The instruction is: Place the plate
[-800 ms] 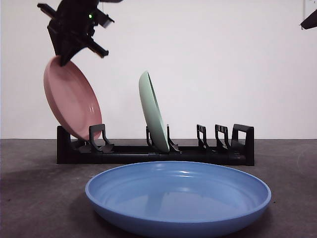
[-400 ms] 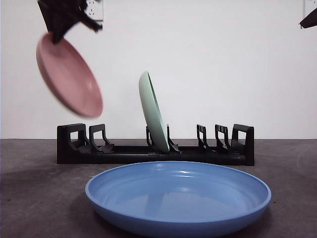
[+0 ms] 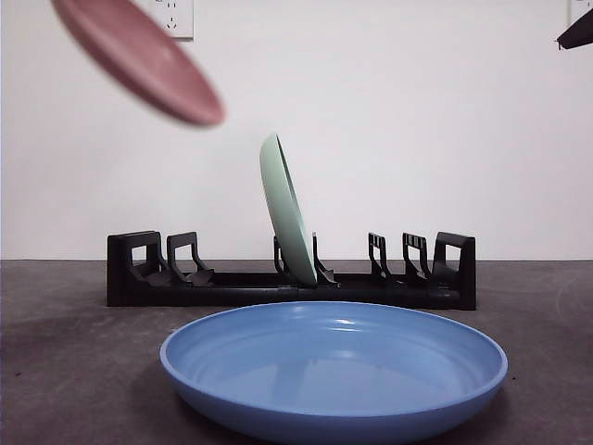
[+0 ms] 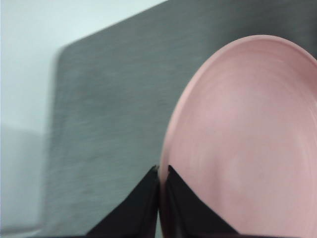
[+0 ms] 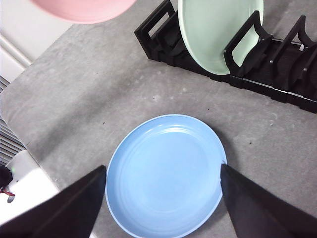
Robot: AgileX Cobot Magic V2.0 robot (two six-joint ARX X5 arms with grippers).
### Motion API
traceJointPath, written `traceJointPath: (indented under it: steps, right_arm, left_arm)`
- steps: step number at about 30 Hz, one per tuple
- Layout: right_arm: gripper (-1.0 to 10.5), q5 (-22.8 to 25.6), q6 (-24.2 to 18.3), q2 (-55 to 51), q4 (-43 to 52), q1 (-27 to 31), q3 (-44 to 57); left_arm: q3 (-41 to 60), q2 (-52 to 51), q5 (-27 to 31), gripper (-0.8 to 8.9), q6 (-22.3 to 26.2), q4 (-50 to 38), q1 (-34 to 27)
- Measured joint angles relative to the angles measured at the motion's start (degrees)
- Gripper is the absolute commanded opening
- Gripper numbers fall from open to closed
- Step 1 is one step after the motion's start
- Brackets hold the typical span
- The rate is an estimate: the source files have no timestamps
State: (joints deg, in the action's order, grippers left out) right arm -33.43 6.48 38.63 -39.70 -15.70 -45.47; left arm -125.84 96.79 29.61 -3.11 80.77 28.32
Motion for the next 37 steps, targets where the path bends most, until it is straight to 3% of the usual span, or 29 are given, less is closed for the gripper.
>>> traceJointPath:
  steps: [7, 15, 22, 27, 33, 37]
  right_arm:
    - [3.6, 0.0, 0.02, 0.0, 0.09, 0.0, 0.0]
    - [3.6, 0.0, 0.04, 0.0, 0.09, 0.0, 0.0]
    - [3.6, 0.0, 0.04, 0.0, 0.09, 0.0, 0.0]
    - [3.6, 0.0, 0.04, 0.02, 0.09, 0.0, 0.0]
    - [3.6, 0.0, 0.48, 0.02, 0.09, 0.0, 0.0]
    - [3.6, 0.0, 0.5, 0.0, 0.09, 0.0, 0.0]
  left_arm:
    - [2.6, -7.56, -12.9, 0.13, -1.6, 0.17, 0.66]
    - [20.76, -18.93, -26.14, 0.13, -1.03, -0.31, 0.66]
    - [41.97, -28.26, -36.76, 0.13, -0.76, -12.2, 0.7]
    - [55.54, -28.92, -43.1, 0.13, -1.4, -23.37, 0.7]
    - [68.81, -28.04, -47.58, 0.13, -2.29, -39.91, 0.7]
    - [73.77, -25.9, -48.41, 0.13, -2.51, -46.53, 0.7]
